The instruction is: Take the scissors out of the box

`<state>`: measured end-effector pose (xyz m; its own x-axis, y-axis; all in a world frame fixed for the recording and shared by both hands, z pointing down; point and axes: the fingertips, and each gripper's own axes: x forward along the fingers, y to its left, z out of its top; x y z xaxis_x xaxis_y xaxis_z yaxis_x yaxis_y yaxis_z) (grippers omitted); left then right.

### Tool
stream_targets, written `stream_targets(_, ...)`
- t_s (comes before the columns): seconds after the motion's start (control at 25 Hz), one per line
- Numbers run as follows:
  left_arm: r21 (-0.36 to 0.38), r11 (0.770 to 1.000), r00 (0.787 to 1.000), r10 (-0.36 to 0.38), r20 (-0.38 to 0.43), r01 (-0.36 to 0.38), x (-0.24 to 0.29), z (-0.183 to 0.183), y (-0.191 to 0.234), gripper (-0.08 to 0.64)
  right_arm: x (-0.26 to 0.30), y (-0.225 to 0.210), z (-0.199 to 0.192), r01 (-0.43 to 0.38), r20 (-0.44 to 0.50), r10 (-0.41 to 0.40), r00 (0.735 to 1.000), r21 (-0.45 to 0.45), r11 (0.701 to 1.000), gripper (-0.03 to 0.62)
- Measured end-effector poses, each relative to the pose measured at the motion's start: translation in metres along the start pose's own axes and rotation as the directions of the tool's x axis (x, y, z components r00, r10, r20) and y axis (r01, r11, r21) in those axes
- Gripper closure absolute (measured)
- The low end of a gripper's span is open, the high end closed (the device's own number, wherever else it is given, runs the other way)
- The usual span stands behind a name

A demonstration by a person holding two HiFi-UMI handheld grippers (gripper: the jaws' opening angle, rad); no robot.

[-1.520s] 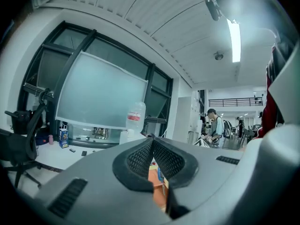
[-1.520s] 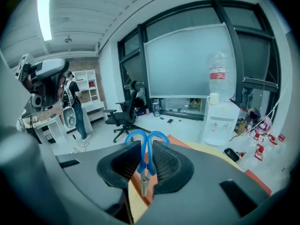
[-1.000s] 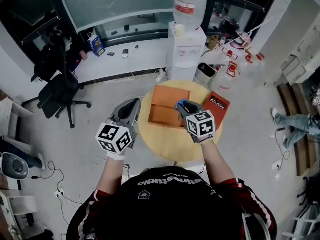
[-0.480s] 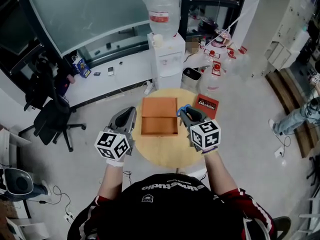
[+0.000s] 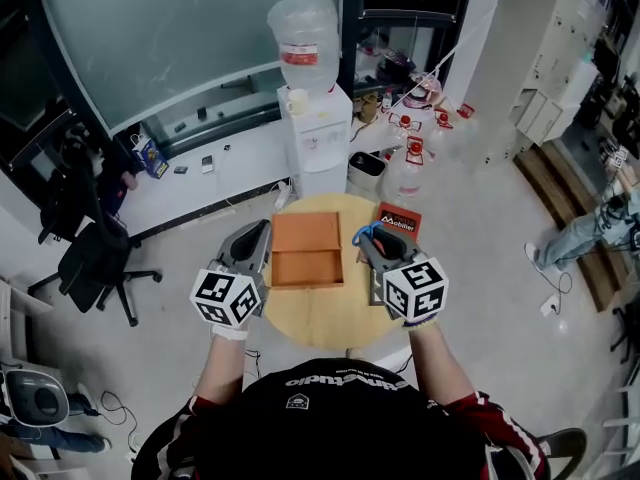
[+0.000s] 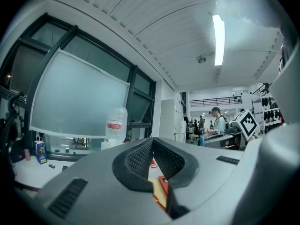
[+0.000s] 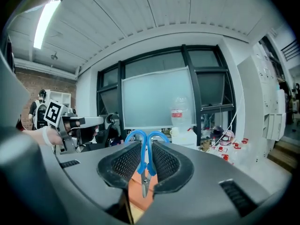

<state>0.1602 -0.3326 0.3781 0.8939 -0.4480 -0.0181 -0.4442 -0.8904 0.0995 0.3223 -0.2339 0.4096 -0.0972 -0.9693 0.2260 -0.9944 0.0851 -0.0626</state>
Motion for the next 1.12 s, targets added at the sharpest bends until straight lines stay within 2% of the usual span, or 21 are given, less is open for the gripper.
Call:
stream_targets(0.24, 0.012, 1.0, 1.0, -0.009, 0.022, 0.009, 0.001, 0.011, -0.011, 0.543, -0.023, -0.01, 0.02, 0.033, 0.043, -0.033, 0.999, -0.005, 0.999, 0.488)
stream_targets(0.48, -0.037, 0.999, 0.999, -0.017, 0.04, 0.018, -0.001, 0.015, -0.011, 0.543, -0.032, -0.013, 0.026, 0.057, 0.059, -0.057, 0.997, 0.003, 0.998, 0.488)
stream_targets(0.8, -0.005, 1.0, 1.0, -0.002, 0.029, 0.002, -0.006, 0.012, -0.011, 0.543, -0.038, -0.016, 0.034, 0.074, 0.088, -0.075, 0.993, 0.014, 0.997, 0.488)
stream_targets(1.12, -0.005, 1.0, 1.0, 0.009, 0.02, -0.009, -0.011, 0.004, -0.013, 0.543, -0.039, -0.017, 0.031, 0.081, 0.089, -0.083, 0.993, 0.021, 0.996, 0.488)
